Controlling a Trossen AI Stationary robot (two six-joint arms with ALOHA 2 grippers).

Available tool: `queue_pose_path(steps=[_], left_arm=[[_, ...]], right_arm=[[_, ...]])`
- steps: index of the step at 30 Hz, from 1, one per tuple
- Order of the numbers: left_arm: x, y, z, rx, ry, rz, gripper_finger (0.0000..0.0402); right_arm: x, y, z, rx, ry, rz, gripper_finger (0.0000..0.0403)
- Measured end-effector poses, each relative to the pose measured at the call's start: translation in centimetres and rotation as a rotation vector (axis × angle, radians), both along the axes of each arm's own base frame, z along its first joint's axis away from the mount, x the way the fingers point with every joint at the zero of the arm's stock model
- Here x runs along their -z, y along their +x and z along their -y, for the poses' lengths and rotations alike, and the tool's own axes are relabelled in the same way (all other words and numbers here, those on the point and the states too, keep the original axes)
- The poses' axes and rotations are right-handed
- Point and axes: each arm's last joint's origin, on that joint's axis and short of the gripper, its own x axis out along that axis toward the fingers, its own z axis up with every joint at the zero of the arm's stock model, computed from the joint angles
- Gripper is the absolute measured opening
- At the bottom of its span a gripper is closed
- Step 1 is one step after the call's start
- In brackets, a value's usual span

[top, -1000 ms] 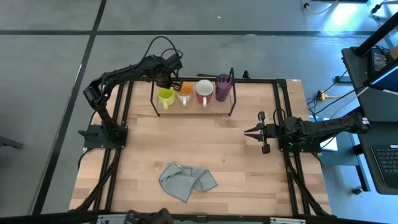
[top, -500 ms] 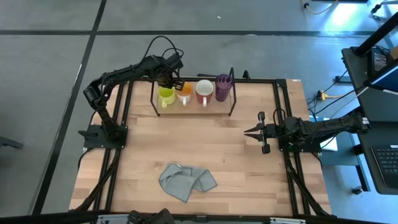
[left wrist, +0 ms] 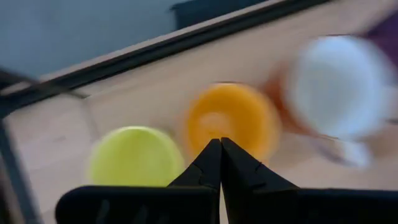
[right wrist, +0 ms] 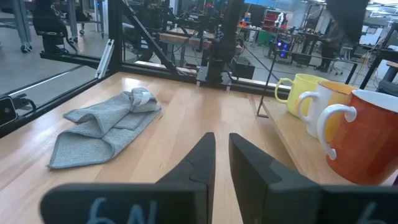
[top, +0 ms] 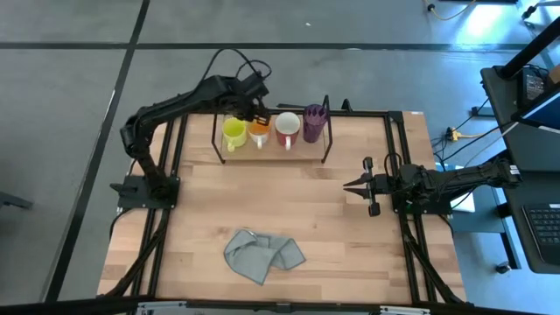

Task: Stack small to large cups/mugs on shelf
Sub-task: Return to Home Position

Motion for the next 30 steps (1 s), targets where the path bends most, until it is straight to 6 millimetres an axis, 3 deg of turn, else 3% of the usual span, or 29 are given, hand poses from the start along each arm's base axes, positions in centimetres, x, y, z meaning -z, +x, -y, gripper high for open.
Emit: queue_pose_path(steps=[3,6,11,16,24,30], left_arm=[[-2.5,1.6,2.9,0.107,0.044,0.08,0.0],[-4.1,3.6,7.1,0.268,0.089,0.168,0.0],[-5.1,6.0,14.5,0.558,0.169,0.295,0.0],[-5.8,6.5,20.1,0.726,0.282,0.343,0.0],[-8.4,6.5,26.2,0.901,0.323,0.65,0.0],[-9.7,6.4,28.4,0.905,0.389,0.789,0.0002]], right_arm=[[0.0,0.0,0.0,0.0,0.0,0.0,0.0049],[0.0,0.0,0.0,0.0,0.0,0.0,0.0049],[0.0,0.0,0.0,0.0,0.0,0.0,0.0049],[0.0,0.0,0.0,0.0,0.0,0.0,0.0049],[0.0,0.0,0.0,0.0,0.0,0.0,0.0049],[0.0,0.0,0.0,0.0,0.0,0.0,0.0049]])
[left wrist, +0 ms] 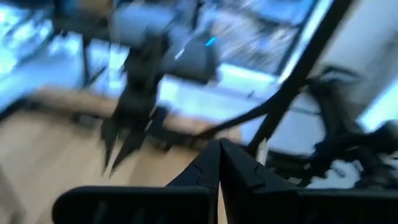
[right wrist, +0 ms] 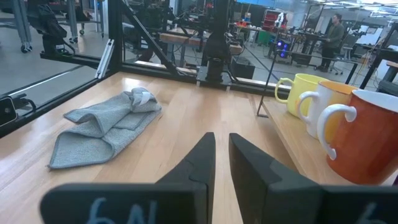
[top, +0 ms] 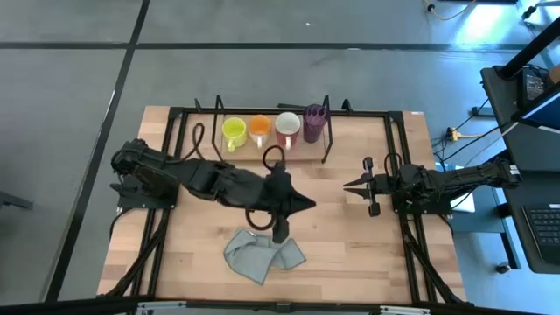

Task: Stack small to large cups/mugs on shelf
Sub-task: Return to Home Position

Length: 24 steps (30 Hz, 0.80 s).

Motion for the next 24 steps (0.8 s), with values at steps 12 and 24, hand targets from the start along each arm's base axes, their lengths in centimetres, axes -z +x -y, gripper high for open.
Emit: queue_pose_path(steps=[12,24], left_arm=[[4.5,-0.8,-4.2,0.248,-0.016,0.058,0.003],[6.2,-19.4,-9.0,0.029,-0.062,0.356,0.0029]], right_arm=[[0.0,0.0,0.0,0.001,0.0,0.0,0.0049],[0.0,0.0,0.0,0.0,0.0,0.0,0.0049]])
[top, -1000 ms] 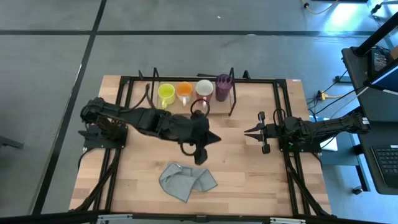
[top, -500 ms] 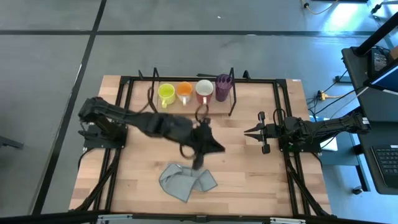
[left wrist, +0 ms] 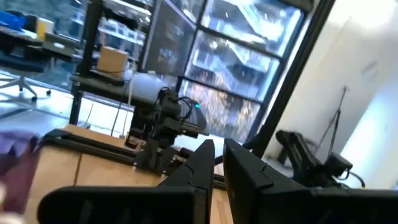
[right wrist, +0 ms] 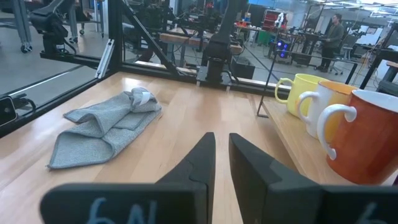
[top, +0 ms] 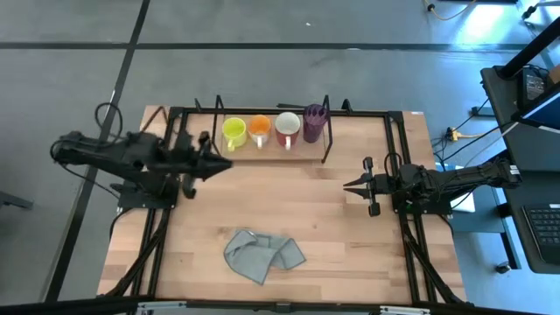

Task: Stack small to large cups/mugs on shelf
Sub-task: Return to Home Position

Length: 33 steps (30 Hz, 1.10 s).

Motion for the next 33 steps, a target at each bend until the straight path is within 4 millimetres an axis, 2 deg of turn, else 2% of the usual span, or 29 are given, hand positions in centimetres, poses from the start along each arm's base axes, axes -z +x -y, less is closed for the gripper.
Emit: queue_pose_path(steps=[3,8,13,20,25,28,31,33], left_arm=[[3.0,-2.2,0.0,-0.017,-0.03,0.042,0.0031],[7.5,-4.4,-0.5,-0.056,-0.034,0.125,0.0026],[11.2,-5.9,-0.7,-0.028,-0.038,0.161,0.0025],[15.5,-7.2,-0.8,0.057,-0.049,0.178,0.0025],[17.9,-7.5,-1.1,0.07,-0.066,0.114,0.0025],[18.9,-7.3,-1.2,0.094,-0.055,0.021,0.0025],[20.5,-7.2,-1.6,0.056,-0.041,-0.149,0.0025],[20.6,-7.2,-1.7,0.062,-0.002,-0.19,0.0025]], right_arm=[[0.0,0.0,0.0,0.0,0.0,0.0,0.0049],[0.0,0.0,0.0,0.0,0.0,0.0,0.0049],[0.0,0.0,0.0,0.0,0.0,0.0,0.0049],[0.0,0.0,0.0,0.0,0.0,0.0,0.0049],[0.0,0.0,0.0,0.0,0.0,0.0,0.0049],[0.0,0.0,0.0,0.0,0.0,0.0,0.0049],[0.0,0.0,0.0,0.0,0.0,0.0,0.0049],[0.0,0.0,0.0,0.0,0.0,0.0,0.0049]])
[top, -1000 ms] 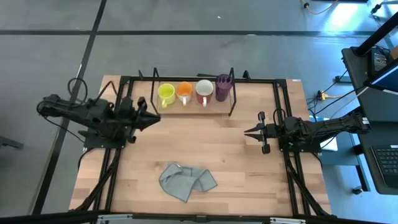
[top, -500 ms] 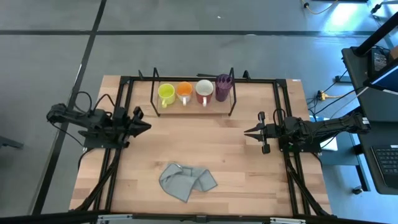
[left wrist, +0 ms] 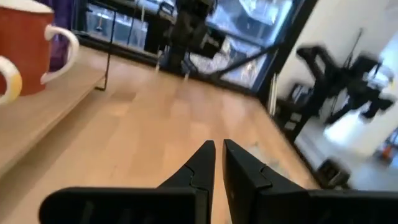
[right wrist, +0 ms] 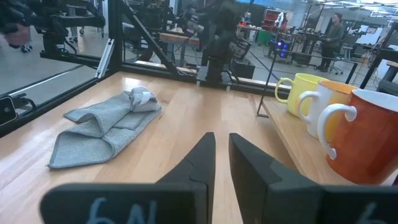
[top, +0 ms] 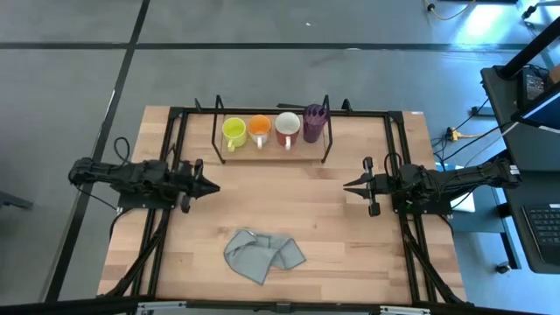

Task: Stack small to large cups/mugs on shelf
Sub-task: Return to Home Position

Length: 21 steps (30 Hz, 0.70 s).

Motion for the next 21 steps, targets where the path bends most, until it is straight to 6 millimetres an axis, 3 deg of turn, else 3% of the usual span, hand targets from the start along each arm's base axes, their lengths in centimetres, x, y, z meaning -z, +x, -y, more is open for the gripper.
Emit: queue_pose_path(steps=[10,21], left_arm=[[0.41,0.02,-0.18,0.028,0.234,-0.1,0.0025],[0.41,0.03,-0.22,0.015,0.241,-0.102,0.0025]], right_arm=[[0.0,0.0,0.0,0.0,0.0,0.0,0.0049],[0.0,0.0,0.0,0.0,0.0,0.0,0.0049]])
